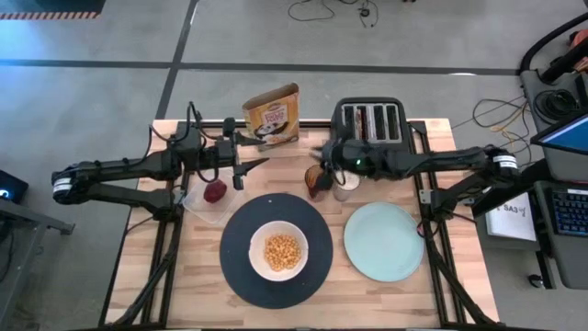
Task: Arrange a breakfast setting
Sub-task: Put the toasted bread on the blue plate
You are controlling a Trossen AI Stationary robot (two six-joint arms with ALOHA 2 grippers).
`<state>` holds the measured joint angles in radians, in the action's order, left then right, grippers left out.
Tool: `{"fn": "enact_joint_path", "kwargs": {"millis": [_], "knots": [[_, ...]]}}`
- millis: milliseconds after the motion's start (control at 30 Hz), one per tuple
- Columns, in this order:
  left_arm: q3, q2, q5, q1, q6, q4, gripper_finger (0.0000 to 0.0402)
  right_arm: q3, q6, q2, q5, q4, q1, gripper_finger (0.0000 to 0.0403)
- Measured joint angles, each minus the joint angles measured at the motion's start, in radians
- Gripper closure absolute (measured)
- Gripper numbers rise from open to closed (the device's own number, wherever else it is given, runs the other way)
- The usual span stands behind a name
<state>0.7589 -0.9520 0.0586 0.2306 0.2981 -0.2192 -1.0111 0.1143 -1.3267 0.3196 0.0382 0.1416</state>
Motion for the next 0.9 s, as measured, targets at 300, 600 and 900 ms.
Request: {"fn": "enact_joint_path", "kwargs": {"millis": [300, 600, 900], "knots": [[0.000, 0.001, -0.053, 0.000, 0.008, 0.005, 0.0212, -0.284, -0.248, 0.023, 0.153, -0.555, 0.200, 0.0330], [0.000, 0.001, -0.186, 0.000, 0.058, 0.007, 0.0212, -0.383, -0.403, -0.102, 0.111, -0.880, 0.498, 0.0323], [0.000, 0.001, -0.288, 0.001, 0.105, 0.011, 0.0212, -0.402, -0.404, -0.148, 0.063, -0.840, 0.529, 0.0323]]}}
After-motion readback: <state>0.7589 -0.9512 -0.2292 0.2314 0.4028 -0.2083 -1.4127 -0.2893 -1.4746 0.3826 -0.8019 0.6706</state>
